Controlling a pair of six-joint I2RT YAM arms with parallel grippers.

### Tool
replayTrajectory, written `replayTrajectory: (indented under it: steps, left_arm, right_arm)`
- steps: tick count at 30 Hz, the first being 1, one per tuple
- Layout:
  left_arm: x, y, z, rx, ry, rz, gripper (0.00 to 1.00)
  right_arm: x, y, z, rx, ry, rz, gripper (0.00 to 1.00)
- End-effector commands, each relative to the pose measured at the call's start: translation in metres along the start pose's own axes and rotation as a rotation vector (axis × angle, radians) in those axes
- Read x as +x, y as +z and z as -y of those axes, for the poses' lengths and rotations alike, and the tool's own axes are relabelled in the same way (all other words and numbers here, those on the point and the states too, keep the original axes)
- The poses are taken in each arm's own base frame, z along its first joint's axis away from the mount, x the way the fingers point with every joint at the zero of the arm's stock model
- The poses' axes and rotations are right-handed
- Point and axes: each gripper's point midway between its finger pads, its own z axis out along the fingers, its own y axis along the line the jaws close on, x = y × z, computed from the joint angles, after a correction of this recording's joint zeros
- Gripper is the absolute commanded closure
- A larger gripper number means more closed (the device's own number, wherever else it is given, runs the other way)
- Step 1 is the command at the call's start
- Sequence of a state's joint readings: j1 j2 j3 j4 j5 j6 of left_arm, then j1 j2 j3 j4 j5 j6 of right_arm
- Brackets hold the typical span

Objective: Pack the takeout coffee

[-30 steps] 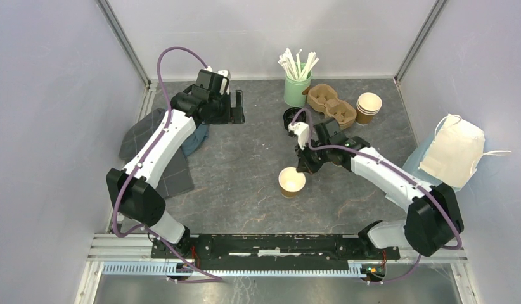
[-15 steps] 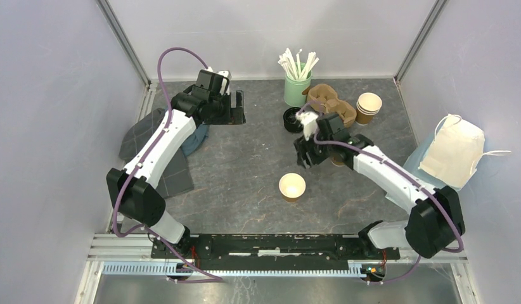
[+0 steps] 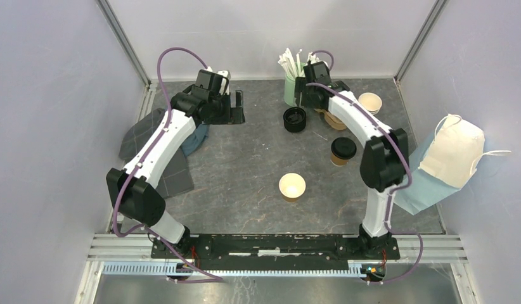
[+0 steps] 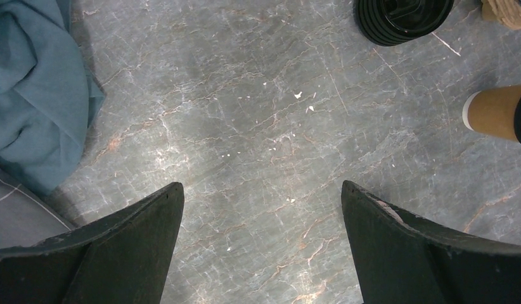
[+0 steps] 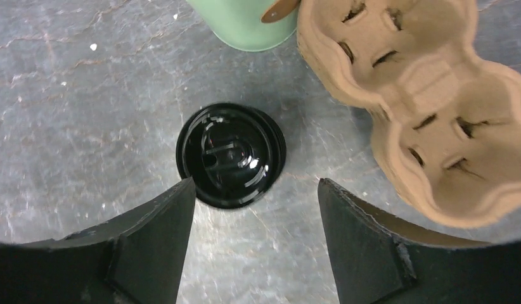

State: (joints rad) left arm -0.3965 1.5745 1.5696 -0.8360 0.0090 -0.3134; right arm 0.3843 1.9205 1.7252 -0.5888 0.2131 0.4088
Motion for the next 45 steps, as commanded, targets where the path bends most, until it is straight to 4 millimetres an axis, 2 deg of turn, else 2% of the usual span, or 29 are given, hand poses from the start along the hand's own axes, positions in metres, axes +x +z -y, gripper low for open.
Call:
replayTrajectory:
  steps: [1, 7, 10, 20, 28, 31, 45]
  left_arm:
    - [-0.014, -0.016, -0.001, 0.004, -0.012, 0.057, 0.01]
    - [-0.014, -0.015, -0.004, -0.002, -0.01, 0.054, 0.01]
    - [-0.015, -0.014, -0.005, -0.004, -0.012, 0.053, 0.01]
    - [-0.015, -0.011, -0.007, -0.008, -0.01, 0.047, 0.01]
    - [-0.015, -0.012, -0.007, -0.009, -0.012, 0.051, 0.01]
    - [-0.015, -0.013, -0.008, -0.01, -0.011, 0.05, 0.01]
    - [-0.013, -0.013, -0.008, -0.006, -0.011, 0.048, 0.01]
  right_arm:
    - [-0.006, 0.02, -0.005, 0.064, 0.065, -0.012, 0.25]
    - [0.007, 0.038, 0.004, 0.125, 0.017, -0.025, 0.37]
    - [0.017, 0.045, 0.006, 0.147, -0.02, -0.046, 0.39]
    - [0.028, 0.062, 0.003, 0.197, -0.106, -0.06, 0.46]
    - [0.029, 0.065, 0.008, 0.249, -0.147, -0.054, 0.57]
    - [0.03, 0.066, 0.009, 0.252, -0.151, -0.052, 0.58]
    - [0.027, 0.068, 0.006, 0.244, -0.135, -0.043, 0.76]
